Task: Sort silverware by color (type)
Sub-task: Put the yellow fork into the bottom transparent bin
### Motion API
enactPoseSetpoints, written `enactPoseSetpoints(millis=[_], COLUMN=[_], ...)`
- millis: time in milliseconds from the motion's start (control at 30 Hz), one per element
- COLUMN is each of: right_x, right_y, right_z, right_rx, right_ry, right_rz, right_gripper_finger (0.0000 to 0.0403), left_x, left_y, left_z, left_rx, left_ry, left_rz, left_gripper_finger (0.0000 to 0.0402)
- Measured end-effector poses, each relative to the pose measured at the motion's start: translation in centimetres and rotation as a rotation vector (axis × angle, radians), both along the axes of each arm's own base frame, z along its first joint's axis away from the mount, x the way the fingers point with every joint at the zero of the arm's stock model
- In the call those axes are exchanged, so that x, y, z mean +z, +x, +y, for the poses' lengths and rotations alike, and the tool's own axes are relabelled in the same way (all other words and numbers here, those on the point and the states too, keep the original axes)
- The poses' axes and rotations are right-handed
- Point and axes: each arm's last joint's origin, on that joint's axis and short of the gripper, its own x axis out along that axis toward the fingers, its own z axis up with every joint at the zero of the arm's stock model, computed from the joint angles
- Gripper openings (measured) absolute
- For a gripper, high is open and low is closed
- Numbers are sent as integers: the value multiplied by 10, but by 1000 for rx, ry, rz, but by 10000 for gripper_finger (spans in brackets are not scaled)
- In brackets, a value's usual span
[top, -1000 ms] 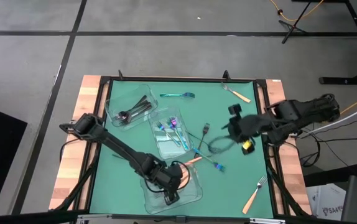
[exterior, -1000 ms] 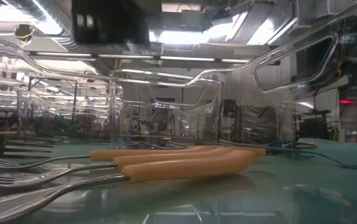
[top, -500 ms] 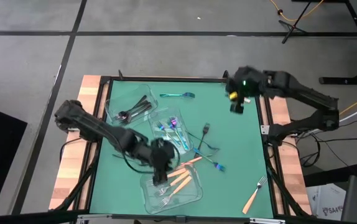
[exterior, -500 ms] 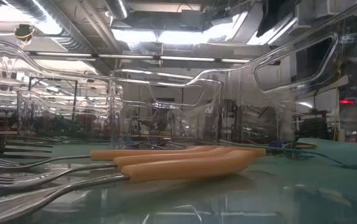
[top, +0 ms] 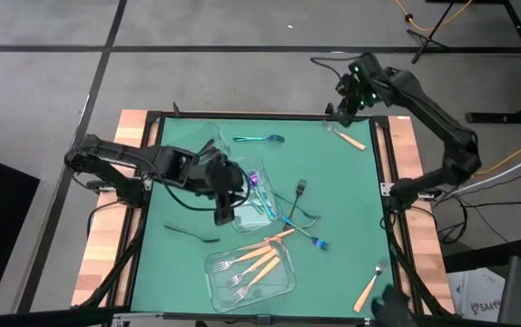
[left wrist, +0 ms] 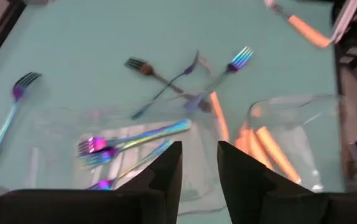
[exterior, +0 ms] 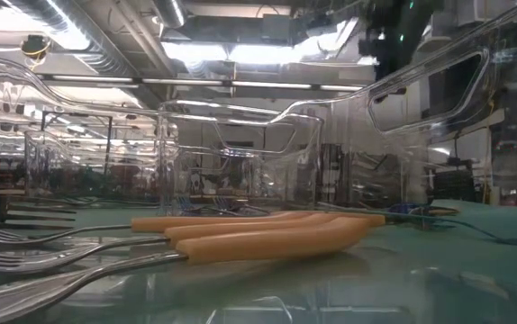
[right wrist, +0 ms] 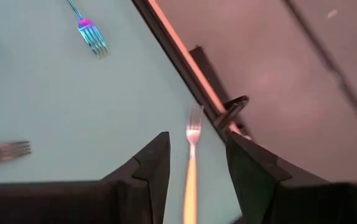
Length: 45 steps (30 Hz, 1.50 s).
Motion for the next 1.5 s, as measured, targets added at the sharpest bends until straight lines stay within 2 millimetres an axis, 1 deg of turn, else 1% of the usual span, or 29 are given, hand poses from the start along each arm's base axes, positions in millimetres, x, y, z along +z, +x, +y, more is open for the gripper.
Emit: enactPoseSetpoints(millis=[100,267,367,433,600,733,833,1000,1100,1267,1500], right_x=[-20,-58,-81,-94,-124,-151,-169,-193,-203,-214,-216], right_y=[-3,-4,-1,0,2,0,-3,-9,-11,-13,-14], right_z=[-28,-62,-76,-81,-83,-81,-80,-73,-69,-66,-65], right_rx=[-18,-79,-97,-96,-56,-66,-83,-104,-107,-112,-113], right_ry=[81,204,276,319,369,342,303,275,268,243,243], right_rz=[-5,60,105,138,190,209,227,276,280,273,274], right_gripper_finger=[145,145,145,145,145,145,145,145,145,145,145], left_x=[-6,-28,-44,-54,-79,-92,-97,-97,-97,-96,-96], left_y=[2,4,5,5,5,6,7,9,9,11,11], left_z=[7,18,23,25,29,28,28,28,28,28,28], left_rx=[10,46,62,68,65,64,63,62,62,61,61], left_ry=[10,20,12,-4,-52,-56,-59,-61,-62,-64,-64], left_rz=[18,81,115,133,166,159,138,117,112,95,92], left_gripper_finger=[94,94,94,94,94,94,94,94,94,94,94])
